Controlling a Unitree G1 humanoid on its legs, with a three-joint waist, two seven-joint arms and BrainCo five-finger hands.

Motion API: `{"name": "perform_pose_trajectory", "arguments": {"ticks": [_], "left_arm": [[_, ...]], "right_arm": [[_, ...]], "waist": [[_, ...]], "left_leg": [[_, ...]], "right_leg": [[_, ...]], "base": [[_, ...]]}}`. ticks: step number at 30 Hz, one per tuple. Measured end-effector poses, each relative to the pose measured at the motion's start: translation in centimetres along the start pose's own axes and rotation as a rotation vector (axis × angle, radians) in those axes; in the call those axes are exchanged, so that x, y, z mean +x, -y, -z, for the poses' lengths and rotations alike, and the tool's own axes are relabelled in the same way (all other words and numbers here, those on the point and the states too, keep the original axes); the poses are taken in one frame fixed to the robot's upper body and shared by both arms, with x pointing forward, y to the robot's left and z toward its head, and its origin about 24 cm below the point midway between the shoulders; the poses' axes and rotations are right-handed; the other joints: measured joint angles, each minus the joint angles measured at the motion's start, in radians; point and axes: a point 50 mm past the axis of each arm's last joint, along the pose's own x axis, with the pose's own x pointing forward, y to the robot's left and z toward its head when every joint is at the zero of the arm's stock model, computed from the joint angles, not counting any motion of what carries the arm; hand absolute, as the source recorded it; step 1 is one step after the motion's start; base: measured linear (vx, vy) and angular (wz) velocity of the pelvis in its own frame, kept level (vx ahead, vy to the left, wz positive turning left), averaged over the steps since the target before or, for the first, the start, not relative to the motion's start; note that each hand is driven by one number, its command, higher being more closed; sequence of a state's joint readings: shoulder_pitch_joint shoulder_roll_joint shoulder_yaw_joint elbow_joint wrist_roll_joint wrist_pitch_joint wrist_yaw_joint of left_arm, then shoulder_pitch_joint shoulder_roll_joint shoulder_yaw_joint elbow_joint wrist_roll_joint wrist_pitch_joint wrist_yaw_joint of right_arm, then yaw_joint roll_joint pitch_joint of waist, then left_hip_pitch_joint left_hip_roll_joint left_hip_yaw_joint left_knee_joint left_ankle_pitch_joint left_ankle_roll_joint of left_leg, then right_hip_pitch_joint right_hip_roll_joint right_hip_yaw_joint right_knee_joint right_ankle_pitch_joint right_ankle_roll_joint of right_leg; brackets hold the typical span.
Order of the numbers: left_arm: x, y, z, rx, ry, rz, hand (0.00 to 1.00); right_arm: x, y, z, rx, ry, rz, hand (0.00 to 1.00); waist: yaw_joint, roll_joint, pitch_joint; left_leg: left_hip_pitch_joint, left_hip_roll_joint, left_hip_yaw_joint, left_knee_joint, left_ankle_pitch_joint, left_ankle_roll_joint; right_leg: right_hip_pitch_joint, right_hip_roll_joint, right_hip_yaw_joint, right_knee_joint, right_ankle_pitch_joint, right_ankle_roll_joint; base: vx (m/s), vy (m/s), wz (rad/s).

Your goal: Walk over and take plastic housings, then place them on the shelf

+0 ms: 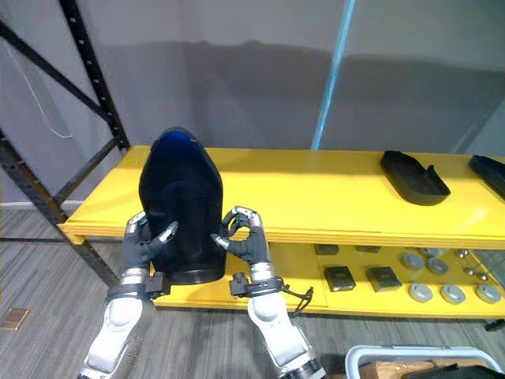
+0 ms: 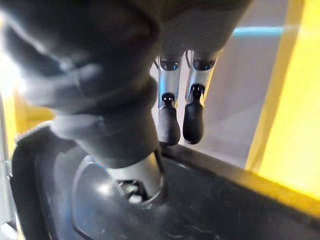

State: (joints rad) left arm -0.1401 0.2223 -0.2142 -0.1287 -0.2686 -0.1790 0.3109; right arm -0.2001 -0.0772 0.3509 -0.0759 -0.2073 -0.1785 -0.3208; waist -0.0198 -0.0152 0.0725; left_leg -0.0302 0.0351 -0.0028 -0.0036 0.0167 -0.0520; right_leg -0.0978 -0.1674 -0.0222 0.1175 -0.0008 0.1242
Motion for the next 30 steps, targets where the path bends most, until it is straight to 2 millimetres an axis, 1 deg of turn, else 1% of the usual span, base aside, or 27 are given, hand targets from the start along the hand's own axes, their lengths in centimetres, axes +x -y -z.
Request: {"name": "perform_pose_trajectory", "arguments": {"ticks": [1,4,5,6,8,9,10,11,13,15,16,17,19,21,22,23,25,26,28,30], "left_arm": [[0.4,0.7,0.2,0.003,-0.007,0.037,1.0],[1.4,2.2,0.3,0.015,-0.004,0.092,1.0],[1.7,2.7,0.3,0.028,0.002,0.108,1.0],[1.8,3.1,0.1,0.036,0.012,0.115,1.0],[2.1,3.3,-0.1,0.048,0.029,0.11,1.0],[2.3,3.4,-0.4,0.057,0.043,0.096,1.0],[2.4,3.4,-0.5,0.056,0.048,0.091,1.0],[2.9,3.4,-0.6,0.053,0.057,0.074,1.0],[3.7,3.1,-0.9,0.061,0.075,0.016,1.0],[4.9,2.3,-1.3,0.057,0.089,-0.064,1.0],[5.2,2.0,-1.4,0.058,0.089,-0.081,1.0],[5.7,1.5,-1.3,0.064,0.082,-0.117,1.0],[6.5,0.6,-1.4,0.066,0.074,-0.173,1.0],[7.3,0.3,-1.4,0.048,0.065,-0.202,1.0],[8.2,-0.1,-1.8,0.025,0.064,-0.227,1.0],[8.7,-0.4,-2.0,0.019,0.067,-0.241,1.0],[10.9,-1.8,-3.7,-0.007,0.095,-0.298,1.0],[11.5,-2.3,-4.2,-0.01,0.104,-0.314,1.0],[13.4,-3.7,-6.3,-0.013,0.142,-0.35,1.0],[15.7,-4.9,-10.0,-0.003,0.213,-0.367,1.0]], "right_arm": [[-0.3,0.7,0.2,0.003,-0.012,0.021,0.0],[-0.7,2.1,0.5,0.0,-0.03,0.075,0.0],[-0.8,2.6,0.6,0.003,-0.037,0.095,0.0],[-1.1,2.9,0.4,0.014,-0.037,0.108,0.0],[-1.1,3.3,0.4,0.023,-0.038,0.124,0.0],[-1.1,3.5,0.3,0.031,-0.037,0.135,0.0],[-1.0,3.6,0.2,0.038,-0.034,0.141,0.0],[-1.0,4.0,-0.1,0.058,-0.026,0.169,0.0],[-1.0,5.2,-1.1,0.106,0.01,0.243,0.0],[-1.5,8.1,-2.6,0.187,0.079,0.408,0.0],[-1.8,8.9,-2.8,0.207,0.095,0.458,0.0],[-2.6,10.3,-3.1,0.244,0.117,0.549,0.0],[-4.4,12.1,-2.9,0.308,0.116,0.667,0.0],[-5.9,12.6,-2.4,0.314,0.075,0.695,0.0],[-7.4,12.6,-1.7,0.31,0.014,0.693,0.0],[-8.0,12.5,-1.4,0.305,-0.015,0.69,0.0],[-10.4,11.6,-0.3,0.305,-0.138,0.639,0.0],[-10.9,11.2,0.1,0.307,-0.172,0.615,0.0],[-12.7,9.8,1.3,0.317,-0.288,0.538,0.0],[-15.0,7.7,2.8,0.34,-0.446,0.421,0.0]], "waist": [[-0.013,-0.001,0.0],[-0.03,0.001,-0.001],[-0.041,0.002,-0.001],[-0.039,0.002,-0.001],[-0.041,0.004,-0.002],[-0.049,0.005,-0.003],[-0.05,0.005,-0.003],[-0.048,0.005,-0.003],[-0.058,0.009,-0.007],[-0.079,0.015,-0.01],[-0.085,0.017,-0.012],[-0.103,0.018,-0.012],[-0.135,0.02,-0.013],[-0.152,0.023,-0.012],[-0.175,0.03,-0.009],[-0.184,0.034,-0.006],[-0.212,0.055,0.009],[-0.221,0.06,0.013],[-0.244,0.07,0.037],[-0.262,0.072,0.087]], "left_leg": [[0.003,0.018,-0.002,-0.007,0.0,-0.008],[-0.012,0.033,-0.021,-0.003,0.0,-0.019],[-0.016,0.038,-0.033,-0.008,0.003,-0.024],[-0.013,0.041,-0.033,-0.016,0.005,-0.026],[-0.003,0.041,-0.026,-0.029,0.008,-0.031],[0.001,0.039,-0.021,-0.031,0.008,-0.031],[0.003,0.039,-0.018,-0.033,0.009,-0.032],[0.014,0.039,-0.003,-0.041,0.009,-0.033],[0.026,0.039,0.02,-0.048,0.008,-0.034],[0.037,0.041,0.061,-0.059,0.006,-0.036],[0.038,0.042,0.073,-0.062,0.006,-0.036],[0.043,0.043,0.093,-0.067,0.006,-0.036],[0.048,0.048,0.134,-0.073,0.002,-0.042],[0.046,0.054,0.161,-0.074,-0.002,-0.047],[0.044,0.06,0.184,-0.077,-0.003,-0.048],[0.044,0.062,0.193,-0.078,-0.003,-0.049],[0.036,0.07,0.236,-0.079,-0.005,-0.052],[0.031,0.071,0.244,-0.079,-0.005,-0.052],[0.024,0.074,0.27,-0.076,-0.005,-0.052],[0.005,0.078,0.294,-0.061,-0.006,-0.053]], "right_leg": [[0.022,0.021,-0.01,-0.042,0.019,-0.01],[0.037,0.037,-0.033,-0.083,0.033,-0.02],[0.045,0.039,-0.051,-0.095,0.034,-0.021],[0.046,0.042,-0.052,-0.099,0.034,-0.021],[0.049,0.041,-0.046,-0.102,0.034,-0.021],[0.049,0.041,-0.043,-0.103,0.034,-0.021],[0.049,0.041,-0.04,-0.103,0.034,-0.021],[0.049,0.042,-0.026,-0.102,0.035,-0.021],[0.048,0.044,-0.005,-0.107,0.041,-0.02],[0.033,0.049,0.037,-0.113,0.052,-0.019],[0.027,0.051,0.048,-0.113,0.056,-0.02],[0.021,0.054,0.068,-0.119,0.063,-0.02],[0.009,0.063,0.105,-0.139,0.081,-0.02],[-0.004,0.072,0.133,-0.147,0.091,-0.023],[-0.02,0.081,0.154,-0.147,0.097,-0.024],[-0.025,0.085,0.163,-0.147,0.1,-0.024],[-0.057,0.097,0.205,-0.15,0.116,-0.025],[-0.063,0.099,0.213,-0.153,0.12,-0.024],[-0.082,0.106,0.239,-0.16,0.136,-0.022],[-0.107,0.113,0.266,-0.159,0.15,-0.022]], "base": [[0.13,-0.128,-0.02],[0.11,-0.07,0.17],[0.05,-0.032,0.22],[0.05,-0.019,0.16],[0.05,0.017,-0.07],[0.03,0.028,-0.1],[0.02,0.032,-0.16],[0.02,0.032,-0.31],[0.01,0.036,-0.38],[0.01,0.049,-0.48],[0.02,0.054,-0.52],[0.02,0.041,-0.46],[0.02,0.031,-0.55],[0.01,0.012,-0.53],[0.01,-0.009,-0.49],[0.01,-0.012,-0.53],[-0.01,-0.005,-0.54],[-0.01,-0.005,-0.41],[-0.03,-0.005,-0.38],[-0.06,0.0,-0.36]]}}
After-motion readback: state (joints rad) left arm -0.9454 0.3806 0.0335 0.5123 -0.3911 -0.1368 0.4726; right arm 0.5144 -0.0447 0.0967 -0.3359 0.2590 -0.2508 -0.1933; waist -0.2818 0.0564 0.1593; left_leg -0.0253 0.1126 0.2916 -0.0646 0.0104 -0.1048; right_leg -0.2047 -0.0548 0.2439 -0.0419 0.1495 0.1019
